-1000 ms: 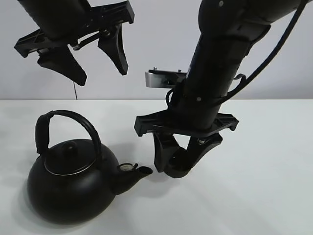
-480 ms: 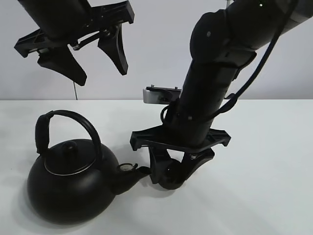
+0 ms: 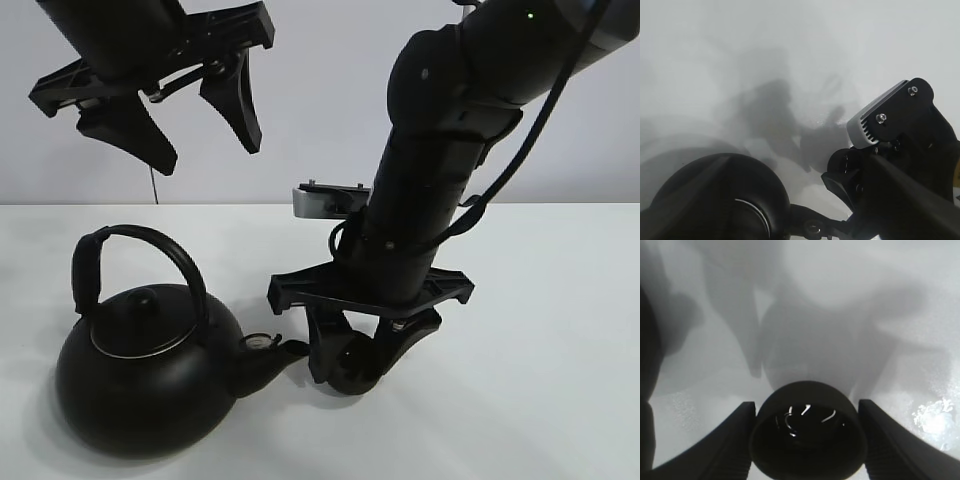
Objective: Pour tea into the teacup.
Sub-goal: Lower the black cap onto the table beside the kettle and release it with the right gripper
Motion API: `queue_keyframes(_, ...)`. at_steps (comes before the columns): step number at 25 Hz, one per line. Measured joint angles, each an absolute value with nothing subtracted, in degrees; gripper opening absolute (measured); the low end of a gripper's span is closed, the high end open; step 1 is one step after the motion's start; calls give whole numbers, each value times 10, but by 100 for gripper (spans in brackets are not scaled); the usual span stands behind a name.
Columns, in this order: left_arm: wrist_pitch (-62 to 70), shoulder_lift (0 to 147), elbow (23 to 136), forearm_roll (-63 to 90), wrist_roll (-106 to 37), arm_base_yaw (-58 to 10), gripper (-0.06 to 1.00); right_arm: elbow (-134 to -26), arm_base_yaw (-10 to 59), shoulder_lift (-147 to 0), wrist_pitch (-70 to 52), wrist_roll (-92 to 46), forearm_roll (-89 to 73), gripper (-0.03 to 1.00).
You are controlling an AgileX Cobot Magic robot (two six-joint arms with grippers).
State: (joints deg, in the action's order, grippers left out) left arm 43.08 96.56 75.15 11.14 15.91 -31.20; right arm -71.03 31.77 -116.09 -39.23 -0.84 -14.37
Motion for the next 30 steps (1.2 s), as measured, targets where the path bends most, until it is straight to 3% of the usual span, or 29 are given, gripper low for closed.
queue_keyframes(19,419,966,751,111,159,-312,52,-715,318,-1174,-404,-8,-146,40)
queue_keyframes(30,419,966,751,111,159,-312,52,-715,318,-1163,-389,0,-152,45)
